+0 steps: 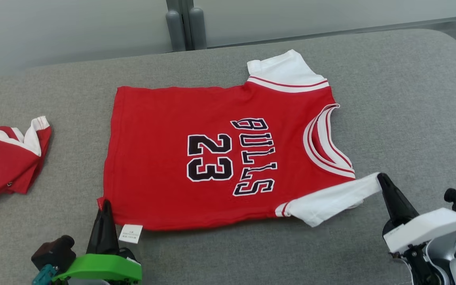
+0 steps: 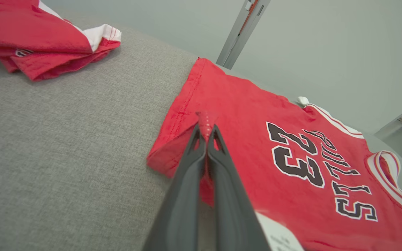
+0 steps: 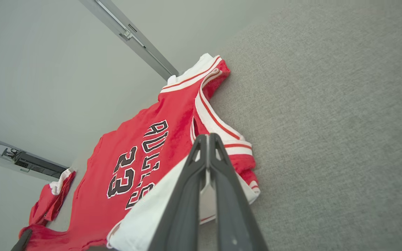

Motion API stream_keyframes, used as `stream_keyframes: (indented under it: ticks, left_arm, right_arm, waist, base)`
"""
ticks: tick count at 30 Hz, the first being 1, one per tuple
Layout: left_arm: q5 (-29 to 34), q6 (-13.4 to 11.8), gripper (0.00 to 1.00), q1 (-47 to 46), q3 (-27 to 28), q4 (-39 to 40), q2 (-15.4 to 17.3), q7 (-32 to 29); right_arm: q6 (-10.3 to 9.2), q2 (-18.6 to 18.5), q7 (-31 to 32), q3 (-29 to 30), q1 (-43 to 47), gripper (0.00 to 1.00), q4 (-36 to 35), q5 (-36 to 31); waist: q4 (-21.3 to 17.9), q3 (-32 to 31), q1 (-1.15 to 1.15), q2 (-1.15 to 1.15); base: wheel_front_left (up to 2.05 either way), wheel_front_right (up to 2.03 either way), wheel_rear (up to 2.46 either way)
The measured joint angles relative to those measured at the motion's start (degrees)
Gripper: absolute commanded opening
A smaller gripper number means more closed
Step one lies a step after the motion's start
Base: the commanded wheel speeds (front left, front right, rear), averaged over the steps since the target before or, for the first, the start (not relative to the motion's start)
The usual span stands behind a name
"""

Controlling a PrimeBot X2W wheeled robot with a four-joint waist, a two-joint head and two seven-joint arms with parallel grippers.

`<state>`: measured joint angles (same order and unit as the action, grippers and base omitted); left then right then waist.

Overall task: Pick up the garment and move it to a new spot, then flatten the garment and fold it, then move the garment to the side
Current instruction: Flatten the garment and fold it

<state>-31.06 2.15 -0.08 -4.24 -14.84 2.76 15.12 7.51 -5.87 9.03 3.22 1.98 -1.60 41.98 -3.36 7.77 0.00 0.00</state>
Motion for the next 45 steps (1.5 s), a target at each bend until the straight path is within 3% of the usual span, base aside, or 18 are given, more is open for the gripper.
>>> stream_keyframes:
  ticks: [5,6,12,14,15,16,17,18,19,27,35,45]
  left_arm:
    - [1.52,0.60,0.00,-3.87,-0.48,-2.70,0.00,0.00]
    - [1.99,0.86,0.00,-6.39,-0.15,-4.36,0.00,0.00]
    - [2.64,0.97,0.00,-9.78,0.31,-6.73,0.00,0.00]
    - [2.72,1.19,0.16,-10.84,0.35,-7.76,0.00,0.00]
    - [2.99,1.20,0.29,-11.34,0.47,-8.08,-0.02,0.00]
    - [3.11,1.20,0.33,-11.79,0.67,-8.33,-0.02,0.01]
    - [3.50,1.20,1.00,-12.15,0.86,-8.55,-0.01,0.00]
    - [3.90,1.20,1.00,-12.53,1.24,-8.69,-0.01,0.00]
    - [4.00,1.20,1.00,-12.88,1.64,-8.88,-0.02,0.01]
    - [5.63,1.90,1.00,-12.16,4.20,-9.45,0.01,0.00]
    - [9.07,2.83,1.00,-6.92,4.65,-11.87,0.00,0.00]
    - [10.57,3.47,1.00,-7.78,5.06,-15.55,0.00,0.01]
  right_arm:
    - [0.00,0.07,0.58,-0.20,-8.17,0.00,5.30,-0.47]
    - [-0.01,-0.24,0.63,-0.32,-14.82,0.00,11.02,-1.38]
    - [-0.01,-0.77,-0.91,-2.77,-23.53,0.00,20.22,-2.99]
    - [-0.01,-1.00,-2.18,-3.76,-25.51,0.00,22.84,-3.35]
    - [-0.01,-1.11,-2.97,-4.31,-26.53,0.00,24.15,-3.38]
    - [-0.01,-1.16,-3.77,-4.77,-27.53,0.00,25.44,-3.35]
    - [-0.01,-1.18,-4.56,-5.09,-28.25,0.45,26.55,-3.26]
    - [-0.01,-1.24,-5.70,-5.58,-28.99,0.87,27.57,-2.65]
    - [-0.01,-1.30,-6.66,-5.88,-29.71,1.00,28.84,-2.22]
    - [-0.01,-4.55,-13.62,-11.23,-29.96,1.00,32.93,0.65]
    - [-0.01,-9.68,-17.03,-18.02,-19.37,1.00,31.41,1.42]
    - [-0.01,-9.61,-17.94,-20.97,-17.77,1.00,32.39,2.71]
  waist:
    - [0.58,1.27,0.00,0.00]
    - [0.77,2.23,0.00,0.00]
    - [0.83,3.66,0.00,0.00]
    - [0.89,4.00,0.00,0.00]
    - [0.93,4.15,0.00,0.00]
    - [0.91,4.25,0.00,0.00]
    - [0.87,4.30,0.00,0.00]
    - [0.85,4.35,0.00,0.00]
    - [0.84,4.34,0.00,0.00]
    - [1.03,3.10,0.00,0.00]
    - [0.84,1.47,0.00,0.00]
    - [-0.56,2.56,0.00,0.00]
  base:
    - [0.00,0.00,0.00]
    - [0.00,0.00,0.00]
    - [0.00,0.00,0.00]
    - [0.00,0.00,0.00]
    - [0.00,0.00,0.00]
    - [0.00,0.00,0.00]
    - [0.00,0.00,0.00]
    - [0.00,0.00,0.00]
    - [0.00,0.00,0.00]
    - [0.00,0.00,0.00]
    - [0.00,0.00,0.00]
    - [0.00,0.00,0.00]
